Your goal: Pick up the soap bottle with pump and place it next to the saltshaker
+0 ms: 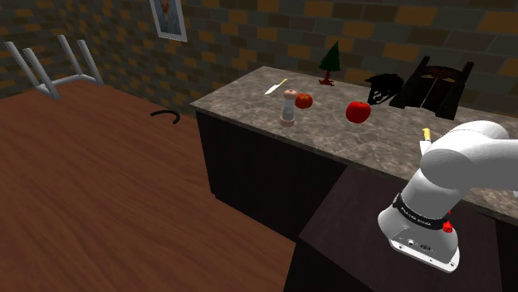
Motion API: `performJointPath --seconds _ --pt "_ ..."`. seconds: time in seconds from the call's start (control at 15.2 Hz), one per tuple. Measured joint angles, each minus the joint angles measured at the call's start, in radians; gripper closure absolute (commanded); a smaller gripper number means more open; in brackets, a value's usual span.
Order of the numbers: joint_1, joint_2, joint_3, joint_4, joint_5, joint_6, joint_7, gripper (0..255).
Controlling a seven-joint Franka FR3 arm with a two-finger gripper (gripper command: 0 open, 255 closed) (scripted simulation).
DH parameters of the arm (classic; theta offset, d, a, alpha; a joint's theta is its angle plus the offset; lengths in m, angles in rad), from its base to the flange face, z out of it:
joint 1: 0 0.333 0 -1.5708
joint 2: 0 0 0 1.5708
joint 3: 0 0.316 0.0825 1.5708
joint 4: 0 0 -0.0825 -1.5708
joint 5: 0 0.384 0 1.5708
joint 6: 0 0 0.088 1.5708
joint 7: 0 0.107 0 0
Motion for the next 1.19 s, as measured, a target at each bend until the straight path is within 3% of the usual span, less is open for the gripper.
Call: performJointPath --seconds 0.07,0.46,0.79,1.19 --pt "0.0 0.0 0.0 0.0 0.0 0.0 0.0 0" --pt "0.0 0.0 0.0 0.0 0.0 0.0 0.0 0" --pt "0.005 0.036 0.066 0.067 0.056 -0.067 -0.021 0" --pt "0.005 0.04 0.076 0.072 0.064 -0.075 -0.022 0"
